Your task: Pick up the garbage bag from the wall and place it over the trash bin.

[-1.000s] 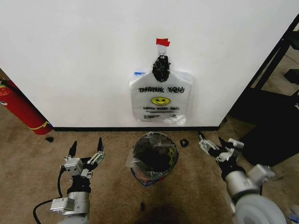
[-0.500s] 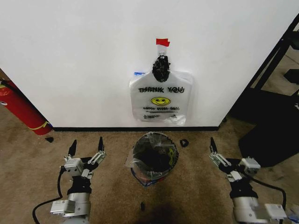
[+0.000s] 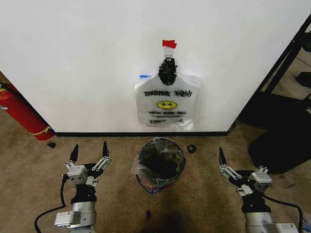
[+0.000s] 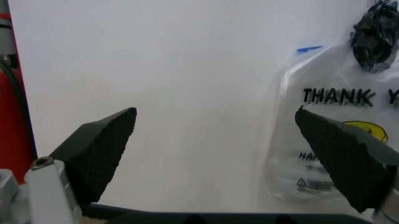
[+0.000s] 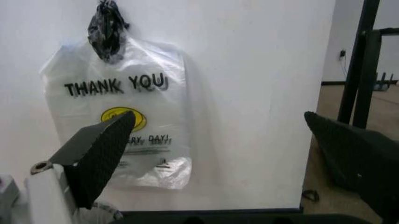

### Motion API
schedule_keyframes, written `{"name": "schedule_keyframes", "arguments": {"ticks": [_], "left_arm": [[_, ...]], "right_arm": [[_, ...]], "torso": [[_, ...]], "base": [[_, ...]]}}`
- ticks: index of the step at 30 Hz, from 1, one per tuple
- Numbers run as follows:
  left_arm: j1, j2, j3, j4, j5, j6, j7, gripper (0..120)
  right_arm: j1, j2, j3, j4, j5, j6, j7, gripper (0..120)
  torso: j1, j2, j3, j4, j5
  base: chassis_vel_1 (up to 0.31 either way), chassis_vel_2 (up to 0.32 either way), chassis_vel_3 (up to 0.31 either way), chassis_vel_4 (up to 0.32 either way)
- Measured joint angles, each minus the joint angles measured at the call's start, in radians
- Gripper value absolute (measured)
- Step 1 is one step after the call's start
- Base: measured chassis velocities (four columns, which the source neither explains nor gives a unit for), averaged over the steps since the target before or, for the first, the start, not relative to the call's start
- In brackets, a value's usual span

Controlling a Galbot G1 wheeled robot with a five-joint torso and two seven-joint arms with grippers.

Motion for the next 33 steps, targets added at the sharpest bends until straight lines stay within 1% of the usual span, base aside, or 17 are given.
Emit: {"name": "schedule_keyframes", "arguments": {"ticks": [14,24,33], "left_arm": [[0.0,-0.012,0.039,0.002,0.036,-0.005,-0.01,100],[-0.007,-0.008,0.035,0.0,0.034,-0.011,-0.012,100],[0.006,-0.023,0.042,0.007,0.067,-0.032,-0.013,100]], "right_arm": [[0.0,0.046,-0.023,0.023,-0.028,-0.009,0.009,100],[0.002,0.054,-0.022,0.011,-0.042,-0.003,0.01,100],[-0.001,0.059,-0.029,-0.01,-0.084,0.016,-0.003,100]], "torso": [[0.0,0.0,0.0,0.0,0.0],[0.0,0.0,0.0,0.0,0.0],[0.0,0.0,0.0,0.0,0.0]], "base": [[0.0,0.0,0.0,0.0],[0.0,0.0,0.0,0.0],[0.0,0.0,0.0,0.0]]}}
